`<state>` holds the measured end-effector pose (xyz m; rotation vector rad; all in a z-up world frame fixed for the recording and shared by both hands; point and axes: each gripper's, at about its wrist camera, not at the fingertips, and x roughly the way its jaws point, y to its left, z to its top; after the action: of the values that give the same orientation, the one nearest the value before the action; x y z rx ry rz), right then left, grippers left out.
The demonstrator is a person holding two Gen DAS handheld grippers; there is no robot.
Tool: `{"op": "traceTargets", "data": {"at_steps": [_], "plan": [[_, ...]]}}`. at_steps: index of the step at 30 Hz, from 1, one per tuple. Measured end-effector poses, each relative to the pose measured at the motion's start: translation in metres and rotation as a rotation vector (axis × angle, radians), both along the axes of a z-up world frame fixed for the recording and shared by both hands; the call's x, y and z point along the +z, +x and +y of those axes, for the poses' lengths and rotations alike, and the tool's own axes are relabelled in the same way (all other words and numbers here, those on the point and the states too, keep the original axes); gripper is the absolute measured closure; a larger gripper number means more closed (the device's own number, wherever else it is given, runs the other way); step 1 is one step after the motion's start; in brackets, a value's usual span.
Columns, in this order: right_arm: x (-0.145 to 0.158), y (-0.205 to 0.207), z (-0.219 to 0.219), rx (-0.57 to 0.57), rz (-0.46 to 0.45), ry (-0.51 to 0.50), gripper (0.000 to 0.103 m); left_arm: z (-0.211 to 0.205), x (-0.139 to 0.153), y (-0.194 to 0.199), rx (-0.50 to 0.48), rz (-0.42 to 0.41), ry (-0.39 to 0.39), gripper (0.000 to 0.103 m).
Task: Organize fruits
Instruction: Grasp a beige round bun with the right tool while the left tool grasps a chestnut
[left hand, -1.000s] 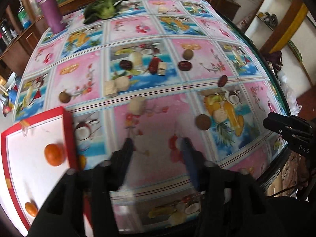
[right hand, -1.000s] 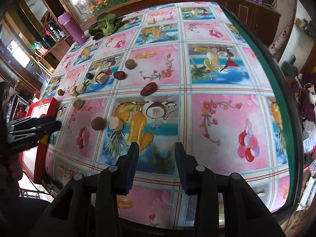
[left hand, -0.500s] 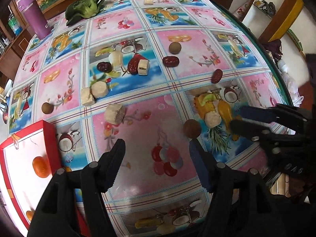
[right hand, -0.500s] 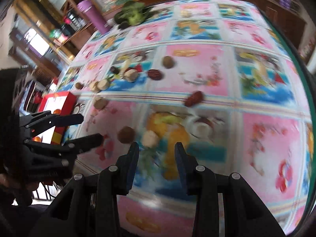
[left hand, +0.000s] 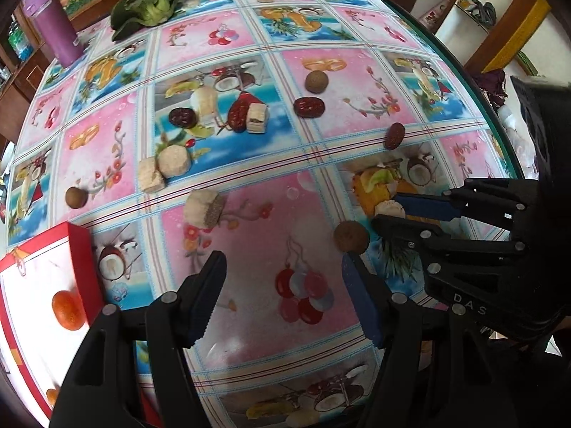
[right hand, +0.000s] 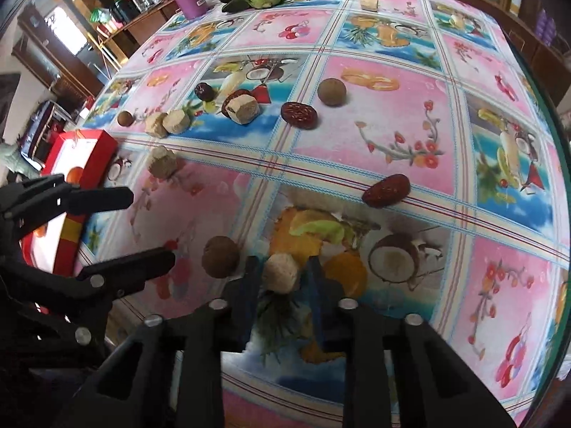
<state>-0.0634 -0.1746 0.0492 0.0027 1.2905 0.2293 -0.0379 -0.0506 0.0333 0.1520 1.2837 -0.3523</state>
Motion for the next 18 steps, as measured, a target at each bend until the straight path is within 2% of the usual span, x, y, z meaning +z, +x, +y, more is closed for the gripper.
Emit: {"op": "traceTargets", "data": {"at_steps": [8,14,18], "plan": [[0.005,-0.016,-0.03,-0.077,-0.012,0.011,0.08,-0.026,-0.009,0.002,-0.07,0.039,-0.025,0.035],[0.006,-0.02,-0.037,-0.107,-0.022,0.031,0.08,-0.035,-0.019,0.009,-0.065,0.056,-0.027,0.036],[0.005,-0.02,-0.039,-0.117,-0.026,0.045,0.08,-0.04,-0.022,0.009,-0.079,0.047,-0.027,0.048]]}}
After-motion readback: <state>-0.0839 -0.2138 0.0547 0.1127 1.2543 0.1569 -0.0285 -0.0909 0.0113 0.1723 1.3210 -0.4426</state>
